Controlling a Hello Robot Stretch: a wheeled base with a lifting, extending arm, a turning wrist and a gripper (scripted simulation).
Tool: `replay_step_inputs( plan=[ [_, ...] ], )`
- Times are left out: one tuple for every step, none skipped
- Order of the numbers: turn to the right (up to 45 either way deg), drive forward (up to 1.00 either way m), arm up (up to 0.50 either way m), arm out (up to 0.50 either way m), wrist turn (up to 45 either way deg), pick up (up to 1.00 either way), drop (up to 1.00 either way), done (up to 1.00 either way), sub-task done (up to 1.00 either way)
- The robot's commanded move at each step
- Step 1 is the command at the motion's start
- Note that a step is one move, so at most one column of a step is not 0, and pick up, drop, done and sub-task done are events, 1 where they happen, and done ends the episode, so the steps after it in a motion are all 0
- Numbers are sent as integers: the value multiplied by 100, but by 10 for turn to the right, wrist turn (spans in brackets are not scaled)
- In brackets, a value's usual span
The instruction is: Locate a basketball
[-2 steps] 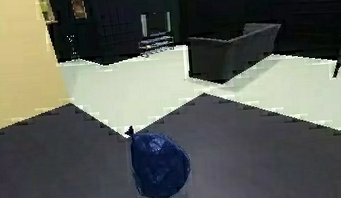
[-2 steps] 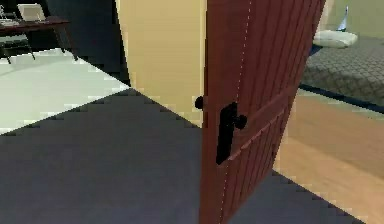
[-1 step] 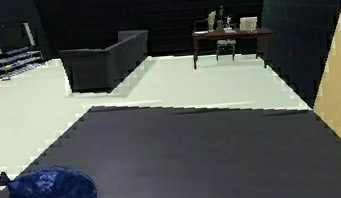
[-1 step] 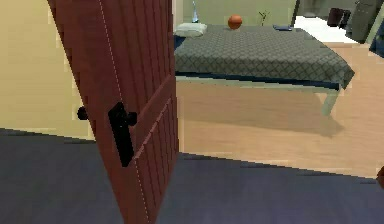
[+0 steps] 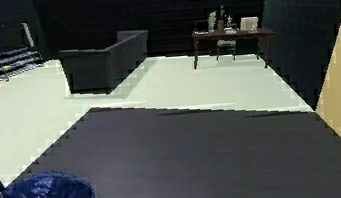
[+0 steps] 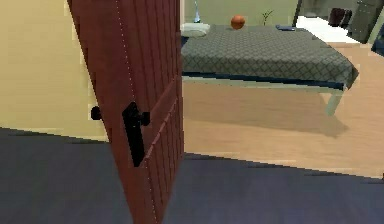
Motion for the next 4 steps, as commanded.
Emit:
replay_step_inputs(
  plan=[
    [450, 0, 0, 0, 0, 0, 0, 0, 0],
    [450, 0, 0, 0, 0, 0, 0, 0, 0],
    [420, 0, 0, 0, 0, 0, 0, 0, 0],
    [0, 100, 0, 0, 0, 0, 0, 0, 0]
  ],
)
